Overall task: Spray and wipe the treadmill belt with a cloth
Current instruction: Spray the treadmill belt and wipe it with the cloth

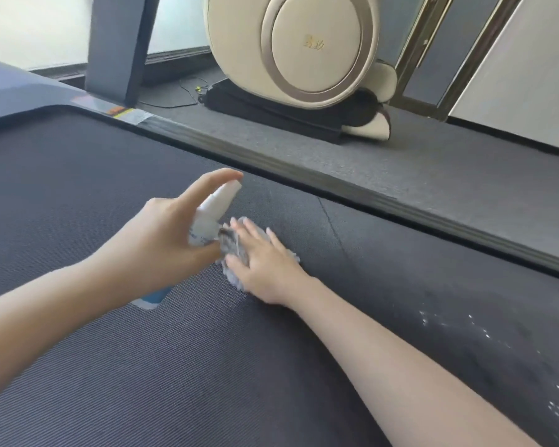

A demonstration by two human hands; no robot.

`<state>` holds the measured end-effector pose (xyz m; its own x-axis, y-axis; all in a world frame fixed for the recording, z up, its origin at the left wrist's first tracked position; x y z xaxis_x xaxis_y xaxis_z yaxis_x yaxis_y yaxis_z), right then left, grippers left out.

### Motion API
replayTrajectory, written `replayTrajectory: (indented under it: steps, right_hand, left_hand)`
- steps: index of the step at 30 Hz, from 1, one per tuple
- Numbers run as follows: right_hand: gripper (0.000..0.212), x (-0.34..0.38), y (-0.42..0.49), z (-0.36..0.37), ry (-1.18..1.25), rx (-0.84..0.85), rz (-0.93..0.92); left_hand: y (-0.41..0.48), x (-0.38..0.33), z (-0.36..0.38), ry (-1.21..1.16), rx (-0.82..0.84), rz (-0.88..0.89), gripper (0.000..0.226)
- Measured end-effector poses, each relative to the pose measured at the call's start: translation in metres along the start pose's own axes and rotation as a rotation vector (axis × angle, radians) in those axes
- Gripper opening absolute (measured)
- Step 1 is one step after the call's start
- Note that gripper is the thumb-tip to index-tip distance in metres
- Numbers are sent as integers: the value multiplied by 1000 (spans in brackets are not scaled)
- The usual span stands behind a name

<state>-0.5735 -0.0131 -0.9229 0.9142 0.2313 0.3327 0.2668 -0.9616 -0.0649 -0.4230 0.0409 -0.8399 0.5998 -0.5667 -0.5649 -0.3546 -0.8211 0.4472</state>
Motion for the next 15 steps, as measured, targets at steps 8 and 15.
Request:
replayTrajectory:
  steps: [8, 15]
  right_hand:
    - [55, -45, 106, -35, -52, -16, 299]
    - [55, -138, 88, -49, -141, -84, 439]
  left_hand:
    - [19, 19, 11, 96, -44, -26, 79]
    - [27, 13, 18, 131, -30, -11, 79]
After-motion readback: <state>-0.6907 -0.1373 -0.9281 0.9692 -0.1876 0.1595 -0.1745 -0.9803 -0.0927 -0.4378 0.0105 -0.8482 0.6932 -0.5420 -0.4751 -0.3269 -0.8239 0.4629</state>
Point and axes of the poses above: each hand's wrist, its own y-axis towards the middle knuckle, its own z-axis out of the palm, x = y × z, the point moved 3 cm from there along y, towards the middle knuckle, and after that the axes turned 11 degrees about z, right-handed, at the moved point
